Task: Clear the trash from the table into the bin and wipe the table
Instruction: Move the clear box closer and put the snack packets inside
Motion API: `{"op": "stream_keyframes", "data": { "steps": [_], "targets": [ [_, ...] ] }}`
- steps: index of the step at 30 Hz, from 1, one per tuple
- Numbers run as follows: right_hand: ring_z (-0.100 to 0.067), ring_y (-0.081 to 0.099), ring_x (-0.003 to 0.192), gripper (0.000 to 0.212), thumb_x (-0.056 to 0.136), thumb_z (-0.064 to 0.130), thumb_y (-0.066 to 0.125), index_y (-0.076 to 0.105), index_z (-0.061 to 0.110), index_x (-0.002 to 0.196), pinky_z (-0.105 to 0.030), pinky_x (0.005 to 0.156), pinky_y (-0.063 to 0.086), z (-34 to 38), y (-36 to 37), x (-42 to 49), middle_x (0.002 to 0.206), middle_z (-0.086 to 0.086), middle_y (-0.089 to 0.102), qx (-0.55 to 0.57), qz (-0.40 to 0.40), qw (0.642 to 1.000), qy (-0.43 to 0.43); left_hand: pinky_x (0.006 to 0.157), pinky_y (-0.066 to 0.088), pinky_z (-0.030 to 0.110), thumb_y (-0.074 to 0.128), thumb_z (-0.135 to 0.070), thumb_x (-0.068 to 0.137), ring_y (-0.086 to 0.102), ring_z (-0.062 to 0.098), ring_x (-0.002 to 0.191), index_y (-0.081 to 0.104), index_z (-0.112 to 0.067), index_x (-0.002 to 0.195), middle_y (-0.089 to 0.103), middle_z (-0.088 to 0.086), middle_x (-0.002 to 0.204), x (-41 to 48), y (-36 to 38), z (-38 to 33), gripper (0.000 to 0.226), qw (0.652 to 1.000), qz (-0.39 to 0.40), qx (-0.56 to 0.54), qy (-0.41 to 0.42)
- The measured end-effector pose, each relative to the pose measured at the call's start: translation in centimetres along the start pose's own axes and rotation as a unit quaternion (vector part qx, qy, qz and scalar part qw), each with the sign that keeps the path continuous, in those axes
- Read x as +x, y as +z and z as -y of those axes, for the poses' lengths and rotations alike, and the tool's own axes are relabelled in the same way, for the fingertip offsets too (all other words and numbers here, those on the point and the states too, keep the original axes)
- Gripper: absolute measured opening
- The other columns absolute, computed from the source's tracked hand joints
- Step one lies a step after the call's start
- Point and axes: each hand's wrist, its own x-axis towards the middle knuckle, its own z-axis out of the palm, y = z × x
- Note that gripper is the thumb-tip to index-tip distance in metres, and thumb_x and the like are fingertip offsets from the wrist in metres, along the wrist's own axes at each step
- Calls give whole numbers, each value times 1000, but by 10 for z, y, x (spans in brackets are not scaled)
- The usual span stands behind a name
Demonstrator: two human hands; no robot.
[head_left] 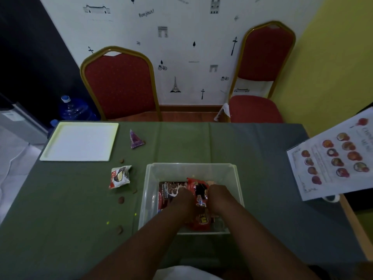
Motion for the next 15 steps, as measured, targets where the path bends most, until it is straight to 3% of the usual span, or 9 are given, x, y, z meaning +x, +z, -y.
{"op": "stream_keyframes", "data": {
  "steps": [3, 5, 8, 10, 13, 15],
  "targets": [
    [-25, 65, 98, 24, 85, 15, 62, 64, 15, 108, -29, 79, 50, 5, -5, -10, 108, -9, 68, 9, -34, 999, -23, 97, 50, 39, 61, -35, 90, 59, 23, 113, 53, -21, 131, 59, 11, 129, -11, -14, -1, 44, 999, 2, 12, 33],
    [-22, 65, 95, 19, 87, 15, 60, 65, 18, 104, -29, 78, 50, 10, -14, -19, 105, -6, 68, 16, -69, 997, -42, 93, 52, 36, 59, -34, 92, 62, 19, 105, 57, -23, 125, 63, 7, 123, -22, -29, -2, 35, 998, -5, -3, 60],
    [-20, 63, 101, 23, 89, 15, 58, 65, 16, 111, -29, 85, 50, 22, -33, -28, 109, -4, 67, 28, -139, 985, -96, 68, 54, 21, 64, -35, 88, 66, 4, 74, 63, -22, 109, 70, 3, 104, -40, -59, 2, 25, 990, -62, -100, 81],
    [-20, 63, 101, 26, 88, 17, 59, 66, 15, 113, -29, 87, 50, 39, -48, -29, 110, -5, 68, 62, -178, 972, -138, 54, 52, 16, 70, -35, 84, 65, -1, 58, 64, -17, 110, 72, 1, 89, -51, -87, 14, 32, 973, -148, -162, 71],
    [-19, 64, 86, 14, 86, 21, 64, 69, 13, 96, -23, 70, 43, 71, -66, -20, 92, -5, 70, 86, -200, 958, -188, 62, 60, 33, 73, -35, 81, 70, 10, 60, 66, -14, 107, 71, 2, 82, -59, -129, 44, 34, 938, -265, -221, 47],
    [-16, 64, 77, 14, 86, 22, 67, 71, 10, 91, -21, 66, 42, 92, -73, -8, 84, -4, 71, 112, -205, 949, -210, 72, 58, 35, 73, -38, 80, 70, 15, 70, 67, -14, 106, 71, 2, 85, -58, -151, 69, 36, 921, -319, -225, 15]
  ]
}}
